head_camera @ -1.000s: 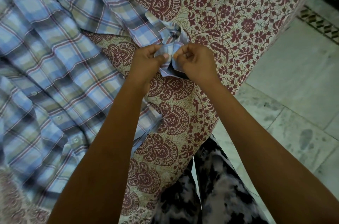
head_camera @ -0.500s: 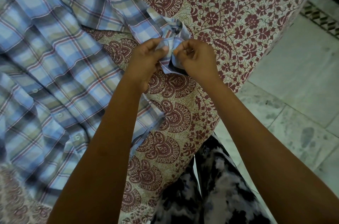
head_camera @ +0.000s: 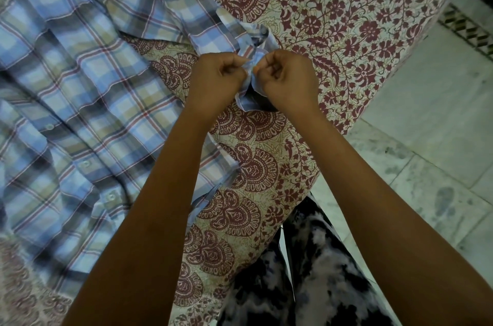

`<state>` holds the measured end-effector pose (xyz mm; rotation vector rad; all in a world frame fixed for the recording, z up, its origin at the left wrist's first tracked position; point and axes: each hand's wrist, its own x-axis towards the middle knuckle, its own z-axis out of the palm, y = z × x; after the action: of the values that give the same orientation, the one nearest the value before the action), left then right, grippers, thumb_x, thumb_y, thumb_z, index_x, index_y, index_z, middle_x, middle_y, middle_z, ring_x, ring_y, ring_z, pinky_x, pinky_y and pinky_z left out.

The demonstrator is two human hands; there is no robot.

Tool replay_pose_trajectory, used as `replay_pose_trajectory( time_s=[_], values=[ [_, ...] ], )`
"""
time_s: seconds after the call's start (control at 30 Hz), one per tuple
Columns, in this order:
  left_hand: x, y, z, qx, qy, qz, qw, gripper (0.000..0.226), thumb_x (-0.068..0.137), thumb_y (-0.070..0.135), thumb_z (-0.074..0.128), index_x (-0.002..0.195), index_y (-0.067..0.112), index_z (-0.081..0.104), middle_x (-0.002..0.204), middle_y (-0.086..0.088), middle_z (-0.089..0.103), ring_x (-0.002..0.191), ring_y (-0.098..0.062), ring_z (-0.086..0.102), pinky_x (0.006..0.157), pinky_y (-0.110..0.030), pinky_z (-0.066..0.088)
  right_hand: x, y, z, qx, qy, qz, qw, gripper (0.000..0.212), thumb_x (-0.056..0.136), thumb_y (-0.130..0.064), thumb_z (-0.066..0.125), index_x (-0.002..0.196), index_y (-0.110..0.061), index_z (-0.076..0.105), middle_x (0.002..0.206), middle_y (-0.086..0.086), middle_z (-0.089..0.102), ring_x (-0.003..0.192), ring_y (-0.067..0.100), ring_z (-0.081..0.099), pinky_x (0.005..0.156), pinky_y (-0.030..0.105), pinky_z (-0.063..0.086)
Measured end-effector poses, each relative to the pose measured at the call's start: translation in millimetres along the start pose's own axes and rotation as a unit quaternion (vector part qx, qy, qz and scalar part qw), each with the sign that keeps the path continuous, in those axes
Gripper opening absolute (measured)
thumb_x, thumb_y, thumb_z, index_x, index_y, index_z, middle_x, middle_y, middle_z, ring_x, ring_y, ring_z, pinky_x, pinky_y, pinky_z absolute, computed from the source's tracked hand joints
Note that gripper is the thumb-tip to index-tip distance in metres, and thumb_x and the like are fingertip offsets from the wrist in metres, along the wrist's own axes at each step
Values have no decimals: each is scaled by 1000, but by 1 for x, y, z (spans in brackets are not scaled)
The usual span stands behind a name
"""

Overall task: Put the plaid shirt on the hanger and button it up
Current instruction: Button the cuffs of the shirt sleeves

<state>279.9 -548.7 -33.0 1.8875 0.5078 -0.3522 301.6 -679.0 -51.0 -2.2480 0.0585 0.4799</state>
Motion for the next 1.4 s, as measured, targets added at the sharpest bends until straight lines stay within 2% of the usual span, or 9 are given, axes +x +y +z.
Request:
replay_pose_trajectory(
  time_s=[0.13, 0.37, 0.57, 0.67, 0.8, 0.9, 1.1, 1.27, 1.4],
  values=[
    [2, 5, -1, -73, -9, -78, 994, 23, 88, 9, 49, 79, 16, 69, 70, -1, 66, 62, -8, 58, 62, -19, 49, 0, 1, 1, 17, 6, 2, 1000, 11, 80, -14, 57, 79, -16, 68, 72, -5, 65, 63, 13, 59, 59, 34, 52],
    [6, -1, 0, -81, -30, -47, 995, 13, 83, -1, 62, 84, 11, 68, 74, -2, 65, 62, -1, 59, 66, -14, 51, -4, 4, 5, 70, 18, 17, 997, 13, 79, -9, 56, 76, -15, 67, 68, -6, 63, 62, 16, 63, 61, 38, 56],
    [4, -4, 6, -77, -6, -23, 997, 14, 79, 4, 68, 75, 17, 65, 68, 2, 63, 59, 0, 58, 61, -14, 48, -2, 4, 4, 113, -3, 14, 994, 19, 80, 1, 51, 83, -6, 68, 71, 0, 65, 59, 8, 56, 59, 20, 47],
    [5, -4, 12, -32, 47, 9, 998, 7, 77, 11, 72, 77, 14, 65, 69, 7, 63, 63, -1, 58, 65, -15, 49, -2, 3, 4, 204, -6, 70, 976, 19, 85, 0, 51, 88, -2, 69, 85, 14, 69, 68, 22, 63, 67, 33, 54],
    [0, -4, 21, 53, 93, 86, 991, 9, 78, 14, 70, 83, 7, 67, 69, 16, 58, 61, 9, 56, 62, -7, 46, -1, 2, 2, 298, -7, 133, 945, 25, 80, -25, 60, 73, -3, 69, 89, 41, 61, 72, 52, 59, 74, 56, 52],
    [-3, -6, 24, 78, 103, 123, 984, 6, 79, 13, 67, 81, 8, 67, 71, 13, 59, 61, 8, 55, 63, -7, 45, -1, 0, 2, 323, 3, 156, 934, 20, 84, -14, 64, 66, -5, 67, 86, 35, 66, 71, 32, 59, 72, 46, 52],
    [-2, -13, 22, 103, 72, 130, 984, 8, 78, 12, 65, 82, 6, 68, 74, 0, 66, 59, 4, 53, 62, -13, 48, -2, 5, 4, 360, -24, 188, 914, 17, 86, -6, 61, 71, -2, 67, 78, 17, 67, 70, 26, 61, 64, 29, 53],
    [-6, -14, 25, 57, 63, 116, 990, 11, 79, 9, 69, 87, 2, 65, 72, 16, 55, 67, 10, 56, 64, -4, 44, 3, 6, 4, 315, -15, 164, 935, 27, 87, -7, 60, 61, -12, 62, 66, 10, 60, 65, 21, 54, 67, 31, 47],
    [-5, -12, 28, 72, 79, 114, 988, 13, 80, 12, 68, 89, 4, 65, 76, 6, 61, 64, 5, 57, 64, -7, 48, 6, 6, 7, 211, -5, 140, 967, 32, 90, -14, 58, 59, -21, 55, 60, -4, 56, 56, 8, 50, 64, 28, 44]
  ],
)
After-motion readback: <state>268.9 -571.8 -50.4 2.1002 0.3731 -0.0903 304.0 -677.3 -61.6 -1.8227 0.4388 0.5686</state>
